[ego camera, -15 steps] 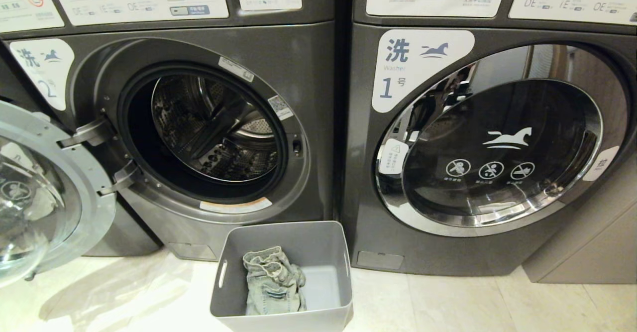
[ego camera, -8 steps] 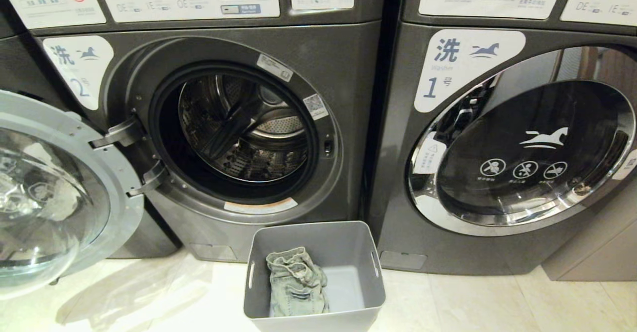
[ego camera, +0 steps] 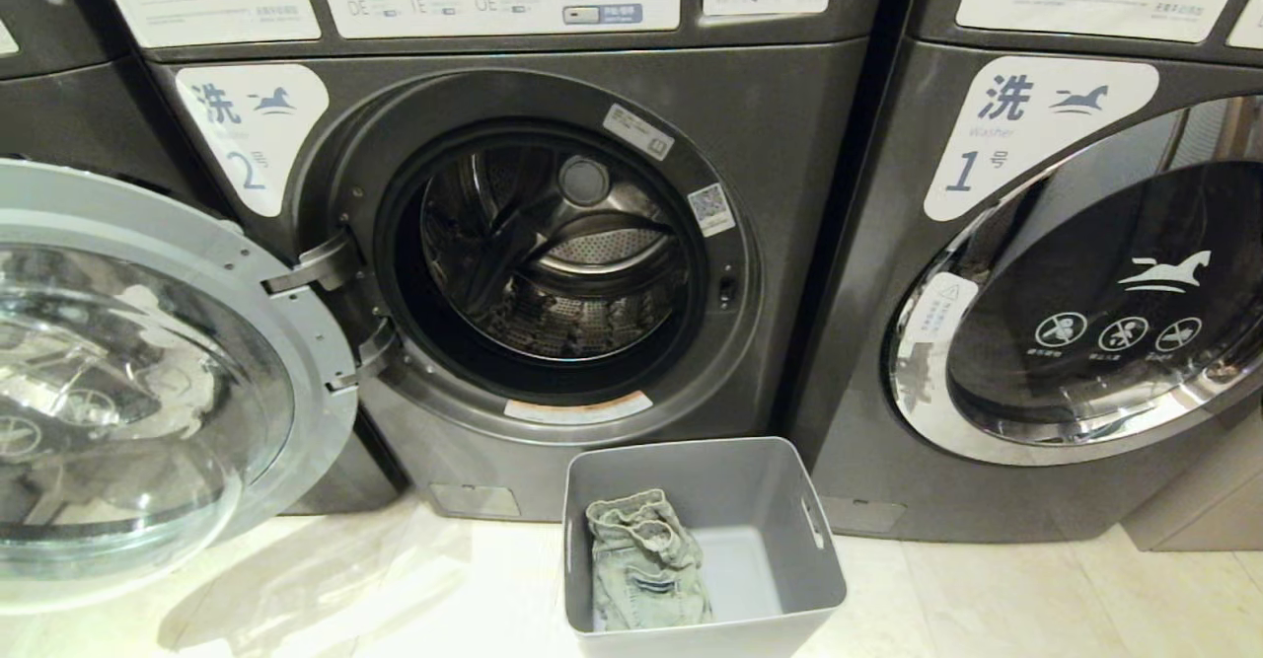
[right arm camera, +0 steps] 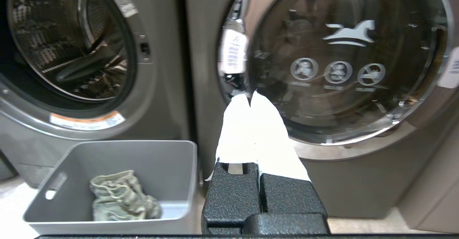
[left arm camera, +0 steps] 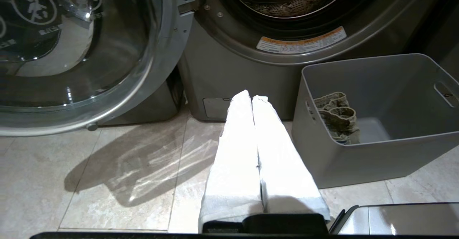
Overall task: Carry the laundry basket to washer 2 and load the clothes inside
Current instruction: Place the clothes into the washing machine
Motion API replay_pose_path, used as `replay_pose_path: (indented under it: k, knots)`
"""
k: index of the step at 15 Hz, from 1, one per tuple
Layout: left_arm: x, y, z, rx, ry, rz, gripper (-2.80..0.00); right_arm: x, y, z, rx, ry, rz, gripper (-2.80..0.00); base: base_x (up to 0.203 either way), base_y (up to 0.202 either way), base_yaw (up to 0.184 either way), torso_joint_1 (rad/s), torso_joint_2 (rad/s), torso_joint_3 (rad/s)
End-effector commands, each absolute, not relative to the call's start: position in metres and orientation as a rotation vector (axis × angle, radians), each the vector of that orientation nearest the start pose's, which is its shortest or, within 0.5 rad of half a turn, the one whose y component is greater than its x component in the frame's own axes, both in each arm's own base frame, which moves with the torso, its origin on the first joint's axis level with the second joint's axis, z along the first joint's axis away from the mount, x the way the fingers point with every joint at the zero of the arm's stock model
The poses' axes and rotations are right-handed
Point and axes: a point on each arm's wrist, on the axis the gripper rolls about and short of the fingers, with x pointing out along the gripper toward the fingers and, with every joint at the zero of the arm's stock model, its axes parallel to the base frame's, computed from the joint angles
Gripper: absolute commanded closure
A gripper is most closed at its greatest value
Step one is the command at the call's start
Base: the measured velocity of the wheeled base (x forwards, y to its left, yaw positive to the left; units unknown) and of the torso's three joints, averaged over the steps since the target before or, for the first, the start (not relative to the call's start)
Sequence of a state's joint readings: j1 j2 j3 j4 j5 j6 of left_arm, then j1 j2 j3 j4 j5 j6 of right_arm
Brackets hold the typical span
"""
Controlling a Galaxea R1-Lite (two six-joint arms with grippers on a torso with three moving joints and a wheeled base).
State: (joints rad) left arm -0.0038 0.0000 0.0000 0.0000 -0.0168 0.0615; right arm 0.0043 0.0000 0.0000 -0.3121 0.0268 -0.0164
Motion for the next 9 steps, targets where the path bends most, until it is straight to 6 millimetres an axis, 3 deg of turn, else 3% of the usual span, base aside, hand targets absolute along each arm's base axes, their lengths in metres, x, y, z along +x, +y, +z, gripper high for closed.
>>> replay_pose_path:
  k: [1, 9]
  knots:
    - [-0.0229, -0.0002, 0.0756, 0.061, -0.004, -0.020, 0.00, -0.0238, 0.0005, 0.0962, -0.020, -0.275, 0.030, 0.00, 0.000, 0.194, -0.002, 0.008, 0.00, 0.000]
    - [-0.0229, -0.0002, 0.0756, 0.061, -0.004, -0.018, 0.00, -0.0238, 0.0005, 0.0962, -0.019, -0.275, 0.030, 0.00, 0.000, 0.196, 0.000, 0.002, 0.00, 0.002]
